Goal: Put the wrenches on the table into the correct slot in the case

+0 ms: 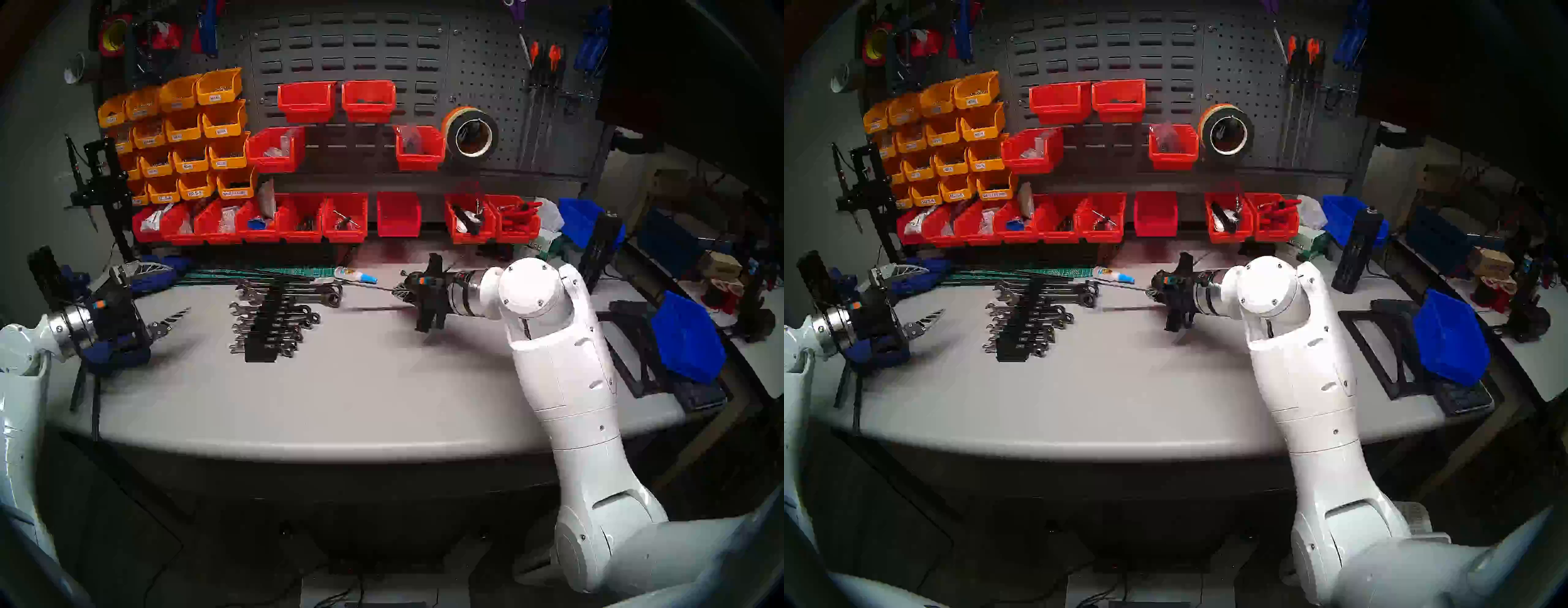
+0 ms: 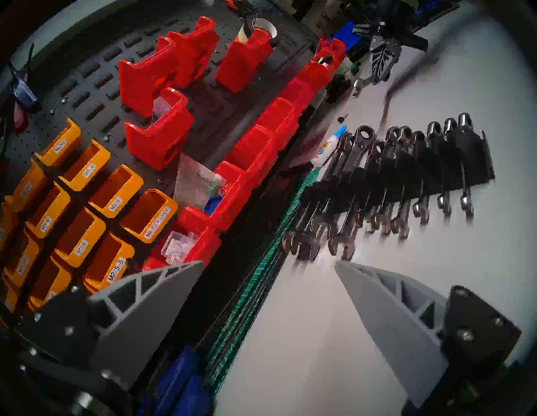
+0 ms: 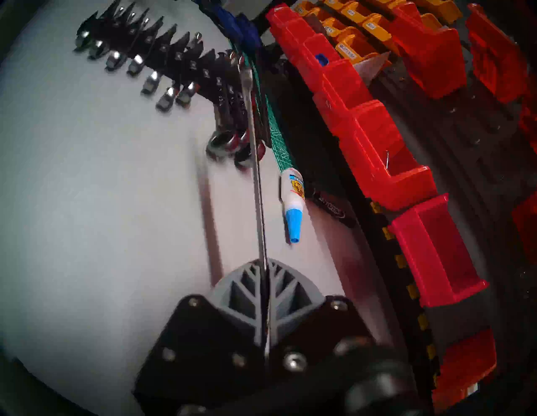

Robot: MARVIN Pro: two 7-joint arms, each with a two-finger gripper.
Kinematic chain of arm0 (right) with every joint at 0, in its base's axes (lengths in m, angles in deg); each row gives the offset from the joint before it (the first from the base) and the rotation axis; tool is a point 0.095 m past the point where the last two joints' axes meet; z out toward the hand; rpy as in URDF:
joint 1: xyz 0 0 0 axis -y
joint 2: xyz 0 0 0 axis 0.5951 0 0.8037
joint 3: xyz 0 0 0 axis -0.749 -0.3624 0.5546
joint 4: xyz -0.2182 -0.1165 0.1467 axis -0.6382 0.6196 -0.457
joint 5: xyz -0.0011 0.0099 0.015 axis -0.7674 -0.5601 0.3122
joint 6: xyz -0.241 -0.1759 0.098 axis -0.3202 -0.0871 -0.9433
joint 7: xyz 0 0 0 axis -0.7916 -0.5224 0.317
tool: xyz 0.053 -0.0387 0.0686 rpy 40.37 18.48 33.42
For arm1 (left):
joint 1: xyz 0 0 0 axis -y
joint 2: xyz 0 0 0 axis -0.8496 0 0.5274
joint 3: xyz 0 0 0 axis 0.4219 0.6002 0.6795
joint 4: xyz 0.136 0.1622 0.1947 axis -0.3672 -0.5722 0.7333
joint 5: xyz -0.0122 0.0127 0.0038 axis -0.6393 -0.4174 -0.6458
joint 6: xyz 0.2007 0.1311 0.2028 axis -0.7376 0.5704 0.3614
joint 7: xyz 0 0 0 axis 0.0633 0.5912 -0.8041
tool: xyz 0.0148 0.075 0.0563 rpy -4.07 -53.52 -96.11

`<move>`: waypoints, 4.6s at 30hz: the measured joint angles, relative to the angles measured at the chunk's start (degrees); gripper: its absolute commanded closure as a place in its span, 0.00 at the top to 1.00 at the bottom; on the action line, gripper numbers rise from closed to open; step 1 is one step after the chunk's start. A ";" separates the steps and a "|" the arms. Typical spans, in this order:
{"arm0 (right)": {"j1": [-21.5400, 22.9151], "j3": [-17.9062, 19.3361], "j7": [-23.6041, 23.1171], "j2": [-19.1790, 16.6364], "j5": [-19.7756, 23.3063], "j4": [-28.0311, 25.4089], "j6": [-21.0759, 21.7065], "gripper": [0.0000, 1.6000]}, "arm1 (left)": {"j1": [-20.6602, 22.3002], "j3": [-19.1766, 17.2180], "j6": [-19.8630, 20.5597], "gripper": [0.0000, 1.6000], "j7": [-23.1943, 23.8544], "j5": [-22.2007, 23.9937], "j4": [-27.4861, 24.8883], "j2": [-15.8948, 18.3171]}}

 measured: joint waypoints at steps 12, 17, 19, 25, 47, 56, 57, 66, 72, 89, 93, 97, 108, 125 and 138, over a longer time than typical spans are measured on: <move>1.00 0.82 -0.66 0.78 0.31 1.22 2.03 0.00 | 0.00 -0.01 0.00 1.00 0.00 0.00 0.00 -0.01; 1.12 0.89 -1.21 0.87 0.34 1.71 2.63 0.00 | 0.00 -0.01 0.00 1.00 0.01 0.00 -0.02 -0.01; 1.12 0.89 -1.39 0.88 0.34 1.80 2.78 0.00 | 0.00 -0.01 0.00 1.00 0.01 0.00 -0.02 -0.01; 1.10 0.89 -1.73 0.91 0.34 1.98 3.05 0.00 | 0.00 -0.01 0.00 1.00 0.01 0.00 -0.02 -0.01; 0.81 1.70 -1.74 1.52 1.22 2.18 2.29 0.00 | 0.00 -0.01 0.00 1.00 0.01 0.02 -0.01 -0.01; 0.75 1.87 -1.75 1.69 1.23 2.22 2.01 0.00 | 0.00 -0.01 0.00 1.00 0.01 0.01 -0.01 -0.01; 0.74 1.89 -1.75 1.71 1.23 2.22 1.99 0.00 | 0.00 -0.01 0.00 1.00 0.01 0.01 -0.01 -0.01; 0.71 2.01 -1.79 1.85 1.23 2.25 1.85 0.00 | 0.00 -0.01 0.00 1.00 0.01 0.01 -0.01 -0.01; 0.70 2.08 -1.81 1.91 1.23 2.25 1.79 0.00 | 0.00 -0.01 0.00 1.00 0.01 0.01 -0.01 -0.01; 0.67 2.24 -1.89 2.08 1.19 2.27 1.66 0.00 | 0.00 -0.01 0.00 1.00 0.02 0.02 -0.01 -0.01; 0.67 2.26 -1.91 2.11 1.18 2.28 1.64 0.00 | 0.00 -0.01 0.00 1.00 0.02 0.02 -0.01 -0.01; 0.67 2.29 -1.93 2.14 1.18 2.28 1.61 0.00 | 0.00 -0.01 0.00 1.00 0.03 0.02 -0.01 -0.01; 1.24 1.78 -0.53 2.90 0.93 4.89 0.18 0.00 | 0.00 -0.01 0.00 1.00 0.03 0.02 0.01 -0.01; 5.85 -2.29 2.03 6.00 -2.44 10.32 -0.69 0.00 | 0.00 0.01 -0.01 1.00 0.03 -0.05 0.01 -0.01; 11.27 -0.37 -3.02 9.60 -1.60 10.17 4.05 0.00 | 0.00 0.01 -0.02 1.00 0.01 -0.08 0.01 -0.01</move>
